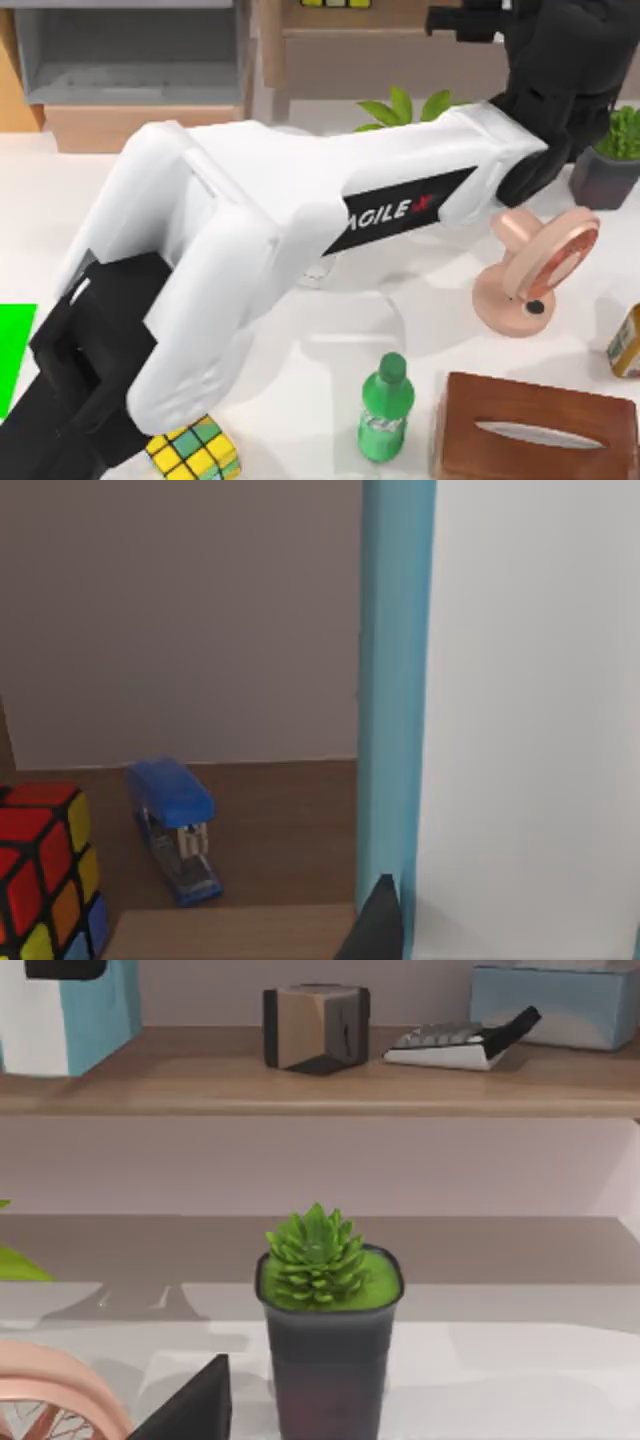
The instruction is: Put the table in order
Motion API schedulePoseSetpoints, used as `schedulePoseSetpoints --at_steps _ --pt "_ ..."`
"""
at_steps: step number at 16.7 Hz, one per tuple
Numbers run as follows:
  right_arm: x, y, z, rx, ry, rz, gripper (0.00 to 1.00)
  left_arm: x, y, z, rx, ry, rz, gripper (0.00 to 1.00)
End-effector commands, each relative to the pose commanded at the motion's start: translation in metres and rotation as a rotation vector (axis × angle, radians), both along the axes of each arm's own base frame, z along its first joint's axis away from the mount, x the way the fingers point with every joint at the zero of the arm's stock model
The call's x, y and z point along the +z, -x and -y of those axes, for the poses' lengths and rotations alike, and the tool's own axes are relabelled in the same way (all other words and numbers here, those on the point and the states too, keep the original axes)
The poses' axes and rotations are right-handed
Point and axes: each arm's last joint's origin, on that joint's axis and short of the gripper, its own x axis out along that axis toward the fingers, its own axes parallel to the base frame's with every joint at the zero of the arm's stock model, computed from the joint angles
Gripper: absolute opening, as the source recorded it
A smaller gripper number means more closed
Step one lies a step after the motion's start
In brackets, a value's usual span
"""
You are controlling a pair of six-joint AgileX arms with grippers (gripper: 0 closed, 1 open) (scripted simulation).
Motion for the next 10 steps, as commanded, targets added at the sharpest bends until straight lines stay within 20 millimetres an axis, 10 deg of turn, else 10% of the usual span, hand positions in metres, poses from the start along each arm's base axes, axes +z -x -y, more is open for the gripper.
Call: schedulePoseSetpoints --at_steps 5,10 --pt "0.000 0.000 0.000 0.000 0.000 0.000 1.00 0.006 0.057 -0.036 -0.022 -0.214 -0.003 0.00" --pt "0.000 0.000 0.000 0.000 0.000 0.000 1.00 -0.003 0.106 -0.121 -0.052 -0.570 -0.020 0.00"
